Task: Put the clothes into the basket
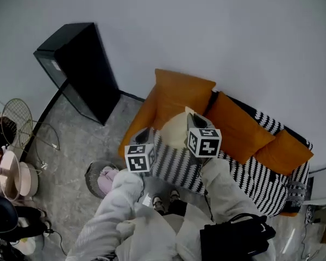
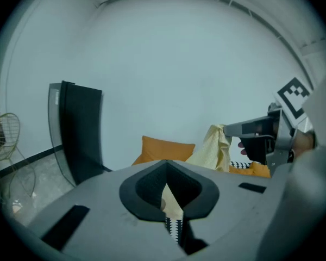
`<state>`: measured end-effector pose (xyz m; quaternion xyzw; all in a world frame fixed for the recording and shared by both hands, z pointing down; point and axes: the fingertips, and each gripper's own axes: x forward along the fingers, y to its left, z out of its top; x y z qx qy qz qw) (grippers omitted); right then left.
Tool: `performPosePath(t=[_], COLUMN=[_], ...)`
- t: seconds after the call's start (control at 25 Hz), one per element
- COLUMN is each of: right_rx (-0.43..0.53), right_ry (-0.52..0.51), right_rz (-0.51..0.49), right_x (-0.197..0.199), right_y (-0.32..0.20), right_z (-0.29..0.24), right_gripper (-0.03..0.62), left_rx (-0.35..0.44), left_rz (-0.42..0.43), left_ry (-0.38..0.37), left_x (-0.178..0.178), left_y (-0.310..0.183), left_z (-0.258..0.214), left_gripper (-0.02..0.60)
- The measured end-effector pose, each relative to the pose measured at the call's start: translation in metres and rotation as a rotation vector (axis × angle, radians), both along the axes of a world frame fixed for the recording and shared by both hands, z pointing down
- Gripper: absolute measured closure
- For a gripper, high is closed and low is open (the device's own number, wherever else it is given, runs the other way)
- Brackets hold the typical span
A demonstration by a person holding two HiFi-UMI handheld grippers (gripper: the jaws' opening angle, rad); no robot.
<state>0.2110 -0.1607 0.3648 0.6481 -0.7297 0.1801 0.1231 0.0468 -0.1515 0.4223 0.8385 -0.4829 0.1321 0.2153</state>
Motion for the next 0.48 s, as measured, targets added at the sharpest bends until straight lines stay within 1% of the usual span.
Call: performPosePath(t=[0.08,0.16,0.24,0.36,0.48], right_rx=[-0.016,-0.022,-0.023,-0.018,0.004], right_ry=[0.021,0.010,-0.011,-0.014,-0.018], right_rz=[-0.102,-0.194,-0.298,-0.455,-0.569], right_x=[-0.032,-0.064,-0.101,-0.156,-0.212], right_y=[-0.010,-0.020,-0.027,-0.028,-0.030], right_z=[0.008,0.013,0.015,0.017,0.010], right_gripper=[0.562,0.562,0.562,0.562,0.562], left_rx=[-0.012,-0.024,-0.033,-0.023,-0.005], left_rz=[-0.069,-0.143,-0.234,-0.370,-0.491], left_ry=[-0.003,-0.014,-0.031,-0.037,-0.059], left_x=[-0.022,-0.046,-0.075,-0.121,-0.173], left_y=[0.001,0.004,0.011,0.024,0.041], left_z=[0.005,0.009,0.011,0.008,0.006], left_gripper=[0.581,0.581,0.581,0.581,0.581])
